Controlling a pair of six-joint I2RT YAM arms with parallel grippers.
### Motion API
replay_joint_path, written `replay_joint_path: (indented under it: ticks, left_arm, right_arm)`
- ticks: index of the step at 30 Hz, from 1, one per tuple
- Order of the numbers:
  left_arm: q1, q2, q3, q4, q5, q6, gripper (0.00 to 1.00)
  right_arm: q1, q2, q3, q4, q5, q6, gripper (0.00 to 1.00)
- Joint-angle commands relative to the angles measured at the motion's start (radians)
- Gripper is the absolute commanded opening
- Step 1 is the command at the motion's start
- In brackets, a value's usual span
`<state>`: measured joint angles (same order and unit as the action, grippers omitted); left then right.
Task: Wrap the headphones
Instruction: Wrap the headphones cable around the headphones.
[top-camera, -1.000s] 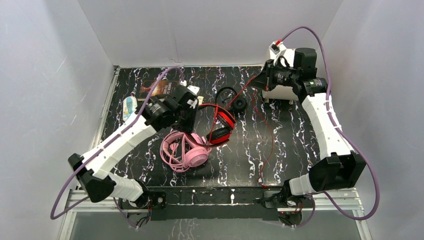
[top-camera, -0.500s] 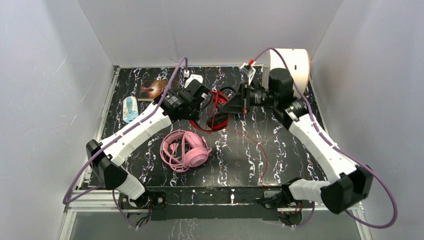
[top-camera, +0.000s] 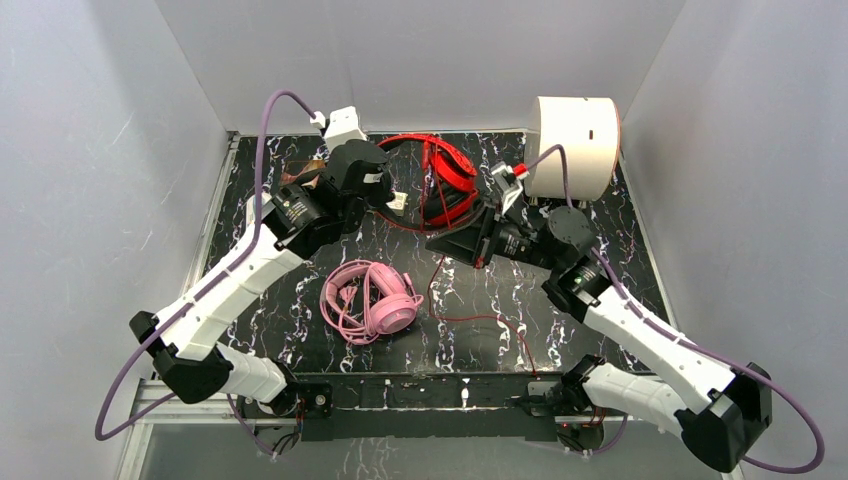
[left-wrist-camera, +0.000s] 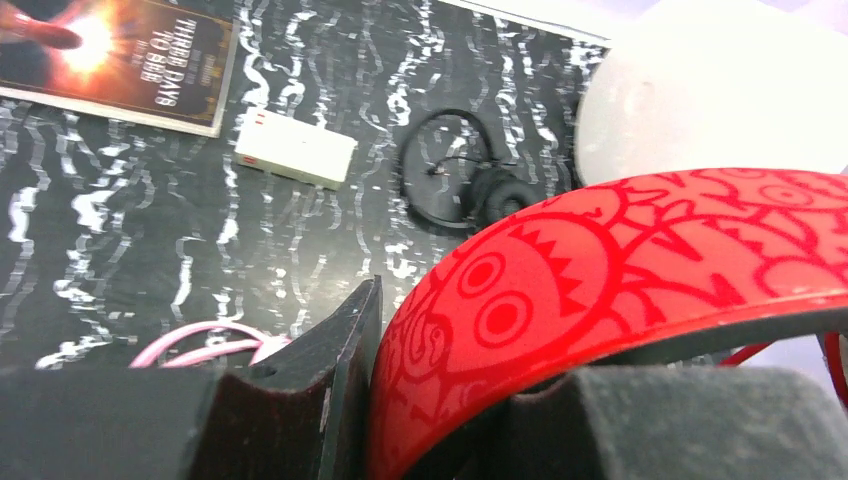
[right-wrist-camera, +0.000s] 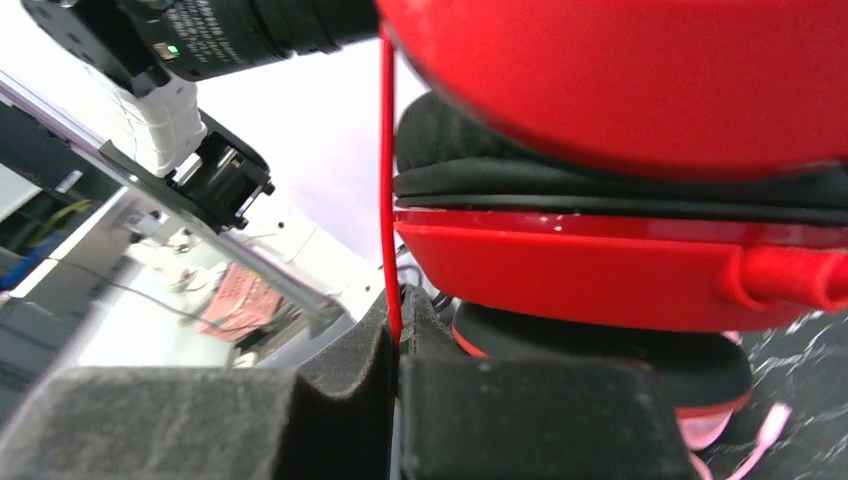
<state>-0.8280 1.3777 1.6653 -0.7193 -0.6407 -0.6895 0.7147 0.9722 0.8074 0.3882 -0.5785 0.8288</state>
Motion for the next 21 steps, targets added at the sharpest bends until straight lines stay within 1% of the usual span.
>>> replay_joint_path:
  ticks: [1, 3, 6, 8, 11, 12, 15, 18, 19, 21]
  left_arm:
    - [0.006, -0.068, 0.064, 0.211, 0.047, -0.181, 0.00]
    - [0.006, -0.082, 0.061, 0.226, 0.106, -0.228, 0.00]
    - [0.007, -0.094, 0.053, 0.232, 0.175, -0.280, 0.00]
    - [0.007, -0.105, 0.039, 0.237, 0.197, -0.308, 0.00]
    - [0.006, -0.119, 0.019, 0.255, 0.225, -0.328, 0.00]
    - [0.006, -0.121, 0.016, 0.259, 0.233, -0.331, 0.00]
    - [0.007, -0.127, 0.004, 0.269, 0.261, -0.348, 0.00]
    - [0.007, -0.137, -0.012, 0.298, 0.296, -0.362, 0.00]
    - [0.006, -0.136, -0.008, 0.299, 0.310, -0.366, 0.00]
    - [0.006, -0.130, 0.013, 0.290, 0.332, -0.366, 0.00]
  right_arm:
    - [0.063, -0.059, -0.077, 0.143, 0.126, -0.185, 0.08]
    - [0.074, -0.067, -0.130, 0.188, 0.154, -0.216, 0.08]
    - [0.075, -0.076, -0.182, 0.247, 0.203, -0.214, 0.09]
    - [0.075, -0.079, -0.193, 0.246, 0.231, -0.214, 0.11]
    - [0.075, -0.090, -0.190, 0.183, 0.270, -0.215, 0.21]
    - [0.075, -0.093, -0.188, 0.154, 0.289, -0.214, 0.22]
    - [0.075, -0.102, -0.203, 0.137, 0.303, -0.219, 0.22]
    - [0.075, -0.102, -0.235, 0.171, 0.319, -0.248, 0.22]
    - [0.075, -0.101, -0.242, 0.182, 0.324, -0.261, 0.25]
    - [0.075, -0.085, -0.252, 0.234, 0.292, -0.321, 0.36]
